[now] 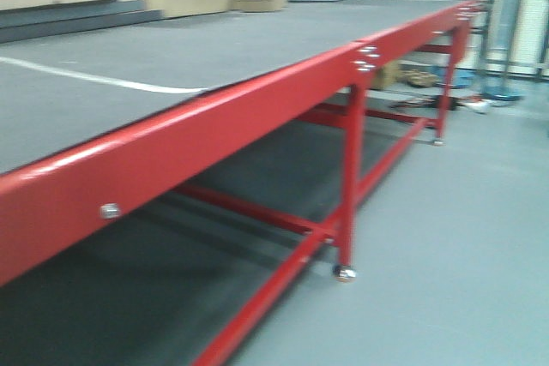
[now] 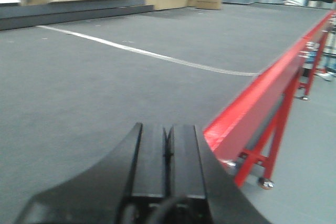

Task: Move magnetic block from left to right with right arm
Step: 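Turn the base away from the platform while holding the cube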

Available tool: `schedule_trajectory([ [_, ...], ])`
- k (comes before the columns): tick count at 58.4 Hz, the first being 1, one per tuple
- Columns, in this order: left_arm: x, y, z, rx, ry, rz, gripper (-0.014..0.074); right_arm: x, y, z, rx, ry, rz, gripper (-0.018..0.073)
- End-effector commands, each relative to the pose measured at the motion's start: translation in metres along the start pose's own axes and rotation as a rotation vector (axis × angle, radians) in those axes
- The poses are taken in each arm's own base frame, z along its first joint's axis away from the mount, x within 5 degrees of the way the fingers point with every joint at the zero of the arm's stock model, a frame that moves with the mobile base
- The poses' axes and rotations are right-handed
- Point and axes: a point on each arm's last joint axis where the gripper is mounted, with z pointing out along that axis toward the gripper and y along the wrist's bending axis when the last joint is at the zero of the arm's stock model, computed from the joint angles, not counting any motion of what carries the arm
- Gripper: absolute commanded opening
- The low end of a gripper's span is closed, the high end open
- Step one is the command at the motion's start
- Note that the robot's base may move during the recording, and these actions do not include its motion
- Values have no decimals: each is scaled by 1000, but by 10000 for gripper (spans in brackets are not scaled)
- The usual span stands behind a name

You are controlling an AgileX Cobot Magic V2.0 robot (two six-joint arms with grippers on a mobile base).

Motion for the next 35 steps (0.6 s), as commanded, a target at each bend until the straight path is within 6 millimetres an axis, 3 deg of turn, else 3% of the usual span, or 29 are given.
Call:
schedule_trajectory([
  [1, -6, 1, -1, -5, -90, -11, -126, -15, 0, -3, 1, -103, -24, 153],
  [35, -6, 1, -1, -5, -90, -11, -126, -15, 0, -3, 1, -103, -24, 153],
])
